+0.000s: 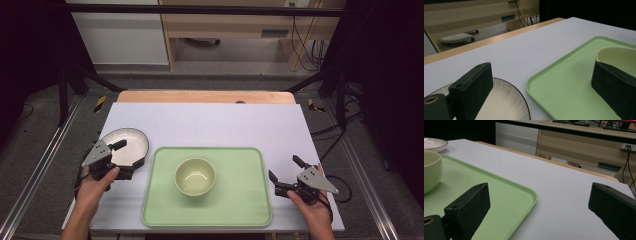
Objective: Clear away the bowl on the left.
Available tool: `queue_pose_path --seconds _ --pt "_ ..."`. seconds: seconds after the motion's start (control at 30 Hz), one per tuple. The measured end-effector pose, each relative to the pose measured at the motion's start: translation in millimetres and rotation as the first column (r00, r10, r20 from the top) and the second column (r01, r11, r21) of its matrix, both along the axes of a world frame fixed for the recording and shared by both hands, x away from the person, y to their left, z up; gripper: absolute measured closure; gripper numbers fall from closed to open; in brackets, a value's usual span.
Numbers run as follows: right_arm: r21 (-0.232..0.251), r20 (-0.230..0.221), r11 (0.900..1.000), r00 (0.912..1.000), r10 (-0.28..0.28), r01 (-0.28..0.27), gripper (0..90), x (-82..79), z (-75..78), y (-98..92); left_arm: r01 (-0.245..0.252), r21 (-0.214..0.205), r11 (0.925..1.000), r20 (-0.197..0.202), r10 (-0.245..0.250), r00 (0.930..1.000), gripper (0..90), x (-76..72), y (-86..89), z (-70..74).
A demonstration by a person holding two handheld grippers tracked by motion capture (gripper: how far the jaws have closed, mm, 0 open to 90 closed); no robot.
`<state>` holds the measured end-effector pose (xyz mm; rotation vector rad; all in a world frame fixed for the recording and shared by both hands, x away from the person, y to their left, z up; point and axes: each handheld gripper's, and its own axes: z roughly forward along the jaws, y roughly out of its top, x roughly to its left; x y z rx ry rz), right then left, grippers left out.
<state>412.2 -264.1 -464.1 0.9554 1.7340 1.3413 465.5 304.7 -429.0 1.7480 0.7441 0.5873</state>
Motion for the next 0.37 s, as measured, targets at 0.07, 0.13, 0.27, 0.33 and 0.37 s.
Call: queue_pose_path --seconds 0.07,0.13,0.27,0.33,0.37 --pt "-0.001 0.001 1.0000 1.0000 0.000 0.000 4.2 0.1 0.0 0.2 0.006 -0.005 1.0000 0.014 -0.006 0.9999 3.8 -1.6 2.1 0.1" --pt "0.000 -0.002 1.0000 1.0000 0.001 -0.001 4.2 -0.1 0.0 0.4 0.008 -0.006 0.9999 0.027 -0.008 0.9996 3.8 -2.4 3.5 0.4" --pt "0.001 -0.002 1.0000 1.0000 0.000 0.000 4.2 -0.3 0.1 0.6 0.017 -0.025 0.9995 0.044 -0.016 0.9989 3.8 -4.0 5.2 0.9" --pt "0.002 -0.002 1.0000 1.0000 -0.001 0.001 4.2 -0.4 0.3 0.4 0.018 -0.024 0.9995 0.043 -0.017 0.9989 3.8 -4.1 5.7 1.3" --pt "0.003 0.000 1.0000 1.0000 -0.001 0.001 4.2 -0.2 0.2 0.3 0.017 -0.024 0.9996 0.043 -0.016 0.9989 3.8 -4.1 5.9 1.8"
